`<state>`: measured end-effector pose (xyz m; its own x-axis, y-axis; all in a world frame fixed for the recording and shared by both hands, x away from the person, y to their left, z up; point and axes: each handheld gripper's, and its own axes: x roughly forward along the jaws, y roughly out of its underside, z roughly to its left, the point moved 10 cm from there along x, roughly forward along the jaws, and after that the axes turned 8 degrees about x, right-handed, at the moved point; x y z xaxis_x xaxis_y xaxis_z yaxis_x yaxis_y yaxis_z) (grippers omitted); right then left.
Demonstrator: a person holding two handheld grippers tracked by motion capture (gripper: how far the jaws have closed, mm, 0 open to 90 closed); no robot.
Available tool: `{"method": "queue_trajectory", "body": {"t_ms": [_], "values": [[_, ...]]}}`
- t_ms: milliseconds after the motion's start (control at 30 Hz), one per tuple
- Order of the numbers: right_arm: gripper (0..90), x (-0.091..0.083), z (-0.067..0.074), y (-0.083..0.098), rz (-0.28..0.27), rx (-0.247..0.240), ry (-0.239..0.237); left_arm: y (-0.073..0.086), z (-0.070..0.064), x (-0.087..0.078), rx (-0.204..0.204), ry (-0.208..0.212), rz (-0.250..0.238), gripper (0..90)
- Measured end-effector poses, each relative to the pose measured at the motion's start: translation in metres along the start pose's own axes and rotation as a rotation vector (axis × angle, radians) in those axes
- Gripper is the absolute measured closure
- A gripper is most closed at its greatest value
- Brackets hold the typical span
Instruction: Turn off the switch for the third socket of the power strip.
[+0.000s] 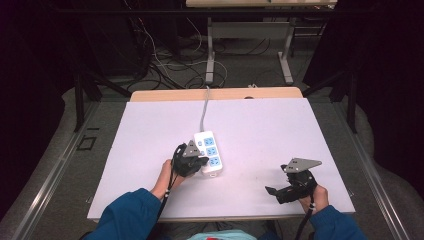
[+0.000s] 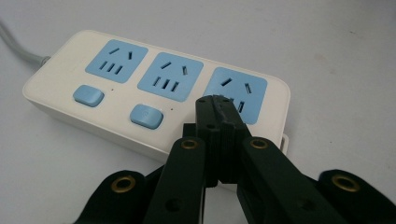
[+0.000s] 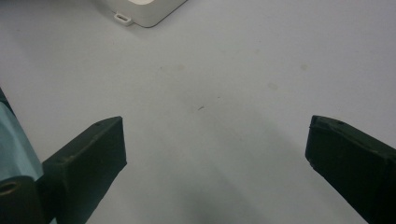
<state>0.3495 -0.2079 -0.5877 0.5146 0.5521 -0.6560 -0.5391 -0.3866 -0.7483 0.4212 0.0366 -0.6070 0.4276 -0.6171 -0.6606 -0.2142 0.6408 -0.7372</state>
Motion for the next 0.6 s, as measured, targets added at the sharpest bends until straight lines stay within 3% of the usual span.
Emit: {"method": "queue_trajectory", "body": {"t_ms": [600], "values": [[4.6, 0.0002, -0.0002, -0.0002, -0.003, 0.000, 0.001, -0.0006, -0.0009, 0.0003, 0.008, -0.003, -0.005, 90.0]]}}
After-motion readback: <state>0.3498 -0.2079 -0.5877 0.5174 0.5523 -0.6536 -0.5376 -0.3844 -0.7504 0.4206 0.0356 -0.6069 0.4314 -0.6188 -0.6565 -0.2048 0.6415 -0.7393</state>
